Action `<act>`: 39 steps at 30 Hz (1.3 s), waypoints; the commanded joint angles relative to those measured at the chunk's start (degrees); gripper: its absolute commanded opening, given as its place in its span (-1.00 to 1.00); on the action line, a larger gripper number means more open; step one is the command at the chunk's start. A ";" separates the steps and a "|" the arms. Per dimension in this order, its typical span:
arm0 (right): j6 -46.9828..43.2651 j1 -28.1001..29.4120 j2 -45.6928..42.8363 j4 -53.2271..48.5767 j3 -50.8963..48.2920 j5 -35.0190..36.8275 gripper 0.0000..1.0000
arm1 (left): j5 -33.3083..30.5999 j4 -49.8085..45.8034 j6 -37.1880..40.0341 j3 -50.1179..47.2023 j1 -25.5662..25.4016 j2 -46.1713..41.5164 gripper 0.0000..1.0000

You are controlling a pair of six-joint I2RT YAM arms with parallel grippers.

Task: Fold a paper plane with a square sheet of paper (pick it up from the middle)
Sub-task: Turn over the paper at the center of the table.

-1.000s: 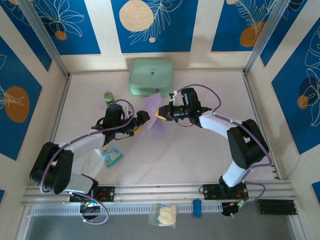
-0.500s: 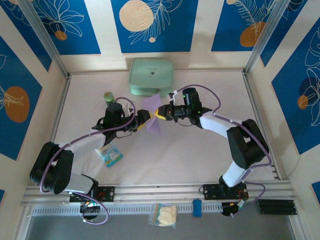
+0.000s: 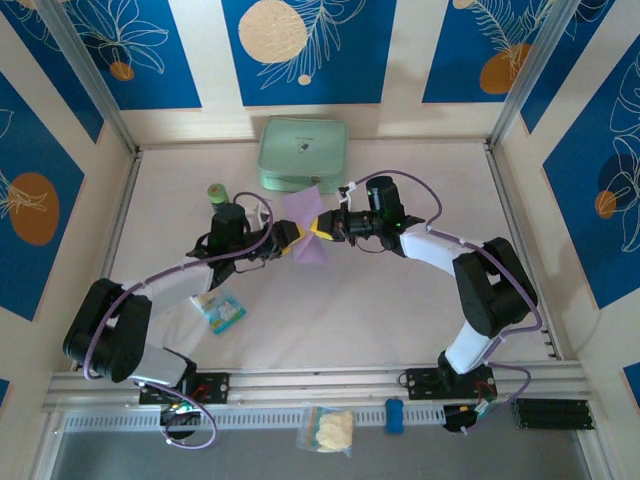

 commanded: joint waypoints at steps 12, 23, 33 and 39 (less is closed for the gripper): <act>-4.32 -3.53 -3.25 -8.51 -1.54 4.04 -0.31 | -2.20 -1.43 2.64 3.11 -0.24 1.52 -0.91; -19.00 -7.90 -16.35 -28.13 -2.63 29.85 0.30 | -29.89 -54.69 33.23 22.22 -3.15 2.72 -0.99; -20.31 -12.22 -22.36 -35.32 -4.21 41.07 0.48 | -64.64 -80.33 36.82 42.04 -15.52 18.46 -0.98; -18.44 -15.22 -25.03 -37.83 -5.93 43.23 0.43 | -73.09 -91.11 30.20 51.44 -20.96 29.89 -0.99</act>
